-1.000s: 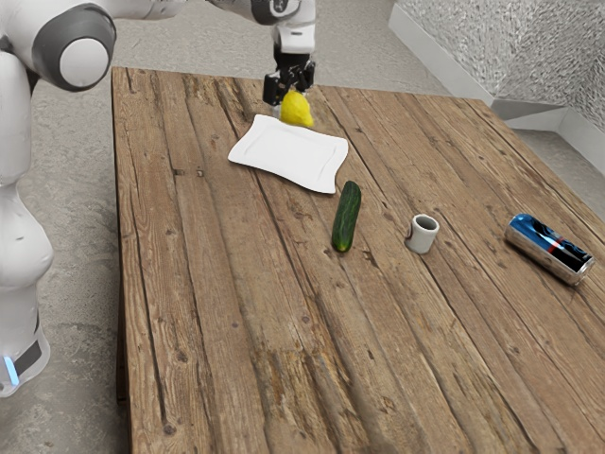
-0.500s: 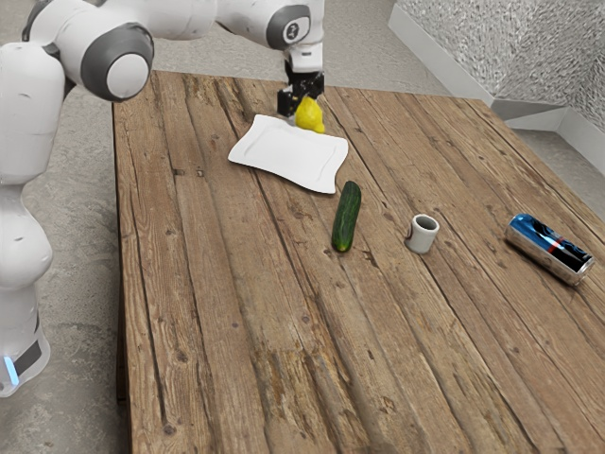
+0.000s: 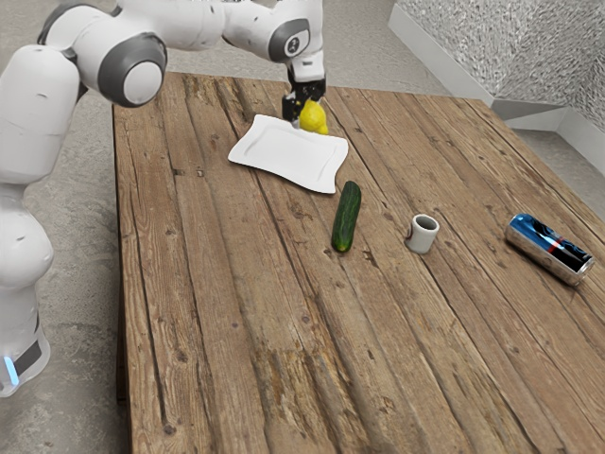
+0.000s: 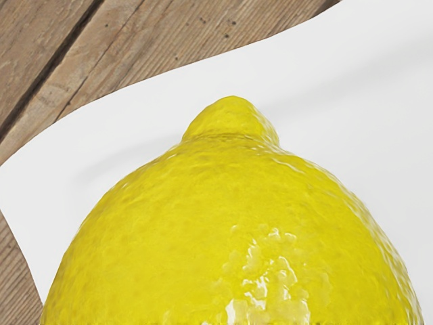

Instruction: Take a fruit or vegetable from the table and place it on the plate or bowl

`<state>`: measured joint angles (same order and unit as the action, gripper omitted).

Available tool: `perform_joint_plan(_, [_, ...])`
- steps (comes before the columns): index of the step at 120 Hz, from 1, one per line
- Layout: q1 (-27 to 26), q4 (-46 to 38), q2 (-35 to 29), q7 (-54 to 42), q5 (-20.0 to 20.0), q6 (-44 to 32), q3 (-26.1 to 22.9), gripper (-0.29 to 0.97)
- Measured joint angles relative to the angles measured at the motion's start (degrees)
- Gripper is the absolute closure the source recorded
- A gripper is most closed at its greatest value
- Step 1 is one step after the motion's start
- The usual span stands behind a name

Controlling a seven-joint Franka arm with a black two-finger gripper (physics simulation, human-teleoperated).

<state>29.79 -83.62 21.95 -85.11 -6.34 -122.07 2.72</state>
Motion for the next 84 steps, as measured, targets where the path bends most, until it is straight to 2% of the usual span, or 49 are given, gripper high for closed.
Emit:
perform_joint_plan(16, [-0.1,0.0,0.4,0.3,0.1,-1.2,0.0,0.29])
perform_joint_plan(26, [-0.2,0.0,0.8,0.5,0.2,-1.5,0.0,0.18])
perform_joint_plan(42, [-0.2,0.0,1.2,0.9,0.3,-1.6,0.0,0.07])
perform_joint_plan(69, [-0.2,0.0,0.8,1.3,0.2,-2.1,0.1,0.01])
perform_joint_plan(84, [-0.9,1.8,-1.1,1.4,-1.9,7.1,-0.4,0.01])
